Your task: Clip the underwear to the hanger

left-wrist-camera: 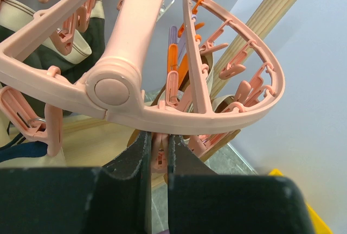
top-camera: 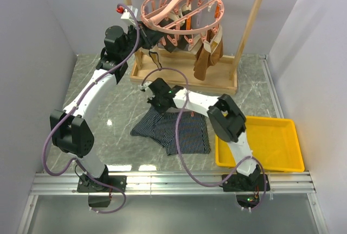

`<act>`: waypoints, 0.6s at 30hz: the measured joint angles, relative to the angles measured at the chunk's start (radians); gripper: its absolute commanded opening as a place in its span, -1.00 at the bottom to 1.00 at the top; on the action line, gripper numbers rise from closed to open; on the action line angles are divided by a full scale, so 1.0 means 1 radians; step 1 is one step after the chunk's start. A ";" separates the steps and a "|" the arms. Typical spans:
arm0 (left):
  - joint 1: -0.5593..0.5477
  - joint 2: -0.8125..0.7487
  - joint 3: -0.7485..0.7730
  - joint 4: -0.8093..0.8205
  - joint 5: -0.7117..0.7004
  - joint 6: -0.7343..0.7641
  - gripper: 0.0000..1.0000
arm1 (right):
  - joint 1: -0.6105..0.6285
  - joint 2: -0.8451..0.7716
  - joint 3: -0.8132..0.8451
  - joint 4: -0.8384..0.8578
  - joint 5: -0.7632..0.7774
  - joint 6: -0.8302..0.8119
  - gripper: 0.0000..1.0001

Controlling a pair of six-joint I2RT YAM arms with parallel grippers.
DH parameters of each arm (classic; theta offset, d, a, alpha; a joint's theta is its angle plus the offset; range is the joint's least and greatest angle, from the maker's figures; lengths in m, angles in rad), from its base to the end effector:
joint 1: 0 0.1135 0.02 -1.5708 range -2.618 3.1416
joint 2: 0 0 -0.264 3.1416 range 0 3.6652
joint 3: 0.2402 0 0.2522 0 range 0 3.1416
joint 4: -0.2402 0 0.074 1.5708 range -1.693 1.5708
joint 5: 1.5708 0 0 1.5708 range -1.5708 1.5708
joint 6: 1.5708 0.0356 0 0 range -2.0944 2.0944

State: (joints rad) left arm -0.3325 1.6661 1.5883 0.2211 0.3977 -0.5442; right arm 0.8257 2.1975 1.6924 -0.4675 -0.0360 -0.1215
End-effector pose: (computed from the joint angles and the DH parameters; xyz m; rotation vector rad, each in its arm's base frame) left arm 0.3733 -0.1435 0.4323 0.1858 1.5061 -0.9941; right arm 0.3245 0.3536 0.1708 -1.1867 2.2842 0.3172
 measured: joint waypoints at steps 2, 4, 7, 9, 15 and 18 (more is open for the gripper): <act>0.001 0.000 0.000 0.000 0.002 0.000 -0.99 | -0.002 -0.061 -0.066 0.027 0.007 0.000 -1.00; 0.002 0.000 0.000 -0.001 0.002 0.000 -0.99 | -0.006 -0.131 -0.137 0.081 0.014 -0.004 -1.00; 0.004 0.000 -0.002 0.000 0.002 -0.001 -0.99 | -0.018 -0.237 -0.227 0.166 0.027 -0.019 -1.00; 0.004 0.000 -0.003 -0.001 0.002 -0.002 -0.99 | -0.028 -0.295 -0.269 0.223 0.029 -0.035 -1.00; 0.006 0.000 -0.005 -0.002 0.002 -0.001 -0.99 | -0.079 -0.421 -0.339 0.360 0.005 -0.087 -1.00; 0.007 0.000 -0.005 -0.002 0.004 -0.001 -0.99 | -0.109 -0.464 -0.340 0.384 -0.023 -0.106 -1.00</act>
State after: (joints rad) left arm -0.3256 1.6661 1.5833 0.2195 0.4019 -0.5453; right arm 0.7166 1.7332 1.3521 -0.0834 -0.0586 -0.2272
